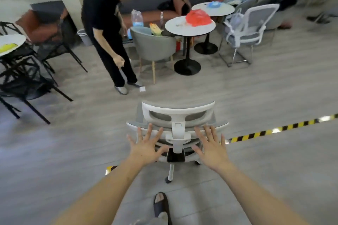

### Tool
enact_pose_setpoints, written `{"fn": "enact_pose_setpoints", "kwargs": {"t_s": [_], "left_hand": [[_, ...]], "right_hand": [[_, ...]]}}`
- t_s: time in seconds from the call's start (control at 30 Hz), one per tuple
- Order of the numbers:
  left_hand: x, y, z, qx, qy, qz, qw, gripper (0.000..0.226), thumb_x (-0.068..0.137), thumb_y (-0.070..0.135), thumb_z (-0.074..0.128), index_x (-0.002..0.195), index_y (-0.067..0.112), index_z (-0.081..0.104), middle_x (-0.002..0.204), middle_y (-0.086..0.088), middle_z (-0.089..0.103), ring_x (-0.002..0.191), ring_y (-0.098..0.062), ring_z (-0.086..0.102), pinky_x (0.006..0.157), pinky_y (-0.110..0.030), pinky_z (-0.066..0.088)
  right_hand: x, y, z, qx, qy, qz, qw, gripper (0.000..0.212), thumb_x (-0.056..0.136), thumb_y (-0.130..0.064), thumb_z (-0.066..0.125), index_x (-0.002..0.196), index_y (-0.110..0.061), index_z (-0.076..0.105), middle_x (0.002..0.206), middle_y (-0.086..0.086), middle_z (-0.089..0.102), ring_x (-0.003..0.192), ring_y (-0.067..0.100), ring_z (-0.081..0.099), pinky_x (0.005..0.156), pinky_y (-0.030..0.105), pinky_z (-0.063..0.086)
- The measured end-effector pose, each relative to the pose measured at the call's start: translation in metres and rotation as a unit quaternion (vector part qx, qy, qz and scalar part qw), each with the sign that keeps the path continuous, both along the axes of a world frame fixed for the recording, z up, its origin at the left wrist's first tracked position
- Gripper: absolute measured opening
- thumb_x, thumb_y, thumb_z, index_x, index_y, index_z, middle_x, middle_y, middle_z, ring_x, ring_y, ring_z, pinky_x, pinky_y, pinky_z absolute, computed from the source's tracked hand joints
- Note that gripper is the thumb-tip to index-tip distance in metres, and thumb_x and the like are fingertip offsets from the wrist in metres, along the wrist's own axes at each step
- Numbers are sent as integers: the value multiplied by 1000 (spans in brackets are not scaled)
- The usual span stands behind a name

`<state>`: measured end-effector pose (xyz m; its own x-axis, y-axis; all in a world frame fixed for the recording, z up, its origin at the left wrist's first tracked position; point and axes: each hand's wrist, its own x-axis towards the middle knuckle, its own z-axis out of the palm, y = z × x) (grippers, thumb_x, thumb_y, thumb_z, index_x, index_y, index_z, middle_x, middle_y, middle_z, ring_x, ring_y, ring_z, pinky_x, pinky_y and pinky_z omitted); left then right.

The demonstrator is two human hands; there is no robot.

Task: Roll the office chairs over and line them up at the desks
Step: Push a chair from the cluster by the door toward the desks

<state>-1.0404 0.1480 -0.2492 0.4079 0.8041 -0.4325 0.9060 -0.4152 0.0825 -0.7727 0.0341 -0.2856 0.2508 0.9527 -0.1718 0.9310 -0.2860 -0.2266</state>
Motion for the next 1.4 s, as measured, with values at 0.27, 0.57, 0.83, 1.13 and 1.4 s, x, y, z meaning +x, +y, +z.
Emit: {"fn": "enact_pose_setpoints", "kwargs": {"t_s": [0.27,0.57,0.83,1.13,1.4], "left_hand": [[203,54,2,5,18,-175,984,74,88,90,5,149,62,-27,164,10,-36,154,-41,-26,111,-79,-17],[446,92,-3,-4,-14,-358,934,69,92,86,5,150,63,-24,163,11,-38,152,-33,-34,111,-80,-16],[689,81,4,-22,-2,-458,889,69,92,85,8,152,63,-19,165,11,-35,153,-34,-33,110,-82,-15],[958,10,9,-29,3,-505,862,84,77,100,2,152,66,-14,159,16,-38,156,-38,-25,101,-86,-18],[1177,-49,11,-31,9,-578,815,81,83,95,5,153,62,-18,164,13,-36,155,-40,-24,109,-84,-13]], "right_hand": [[142,-31,9,-23,13,-174,984,72,98,-76,17,156,-51,-16,170,-4,-22,152,21,-30,122,59,-12],[301,-54,9,-21,40,-364,930,70,99,-74,19,153,-56,-21,164,-11,-34,147,14,-39,123,56,-12],[484,-88,10,-31,61,-462,884,66,101,-71,18,153,-56,-20,163,-11,-36,147,15,-38,121,56,-16],[707,-159,16,-22,80,-536,840,62,102,-69,16,155,-56,-14,163,-11,-35,147,13,-38,124,53,-13],[897,-222,30,-41,84,-578,810,66,99,-73,16,157,-53,-9,166,-7,-29,149,15,-35,120,57,-16]]}}
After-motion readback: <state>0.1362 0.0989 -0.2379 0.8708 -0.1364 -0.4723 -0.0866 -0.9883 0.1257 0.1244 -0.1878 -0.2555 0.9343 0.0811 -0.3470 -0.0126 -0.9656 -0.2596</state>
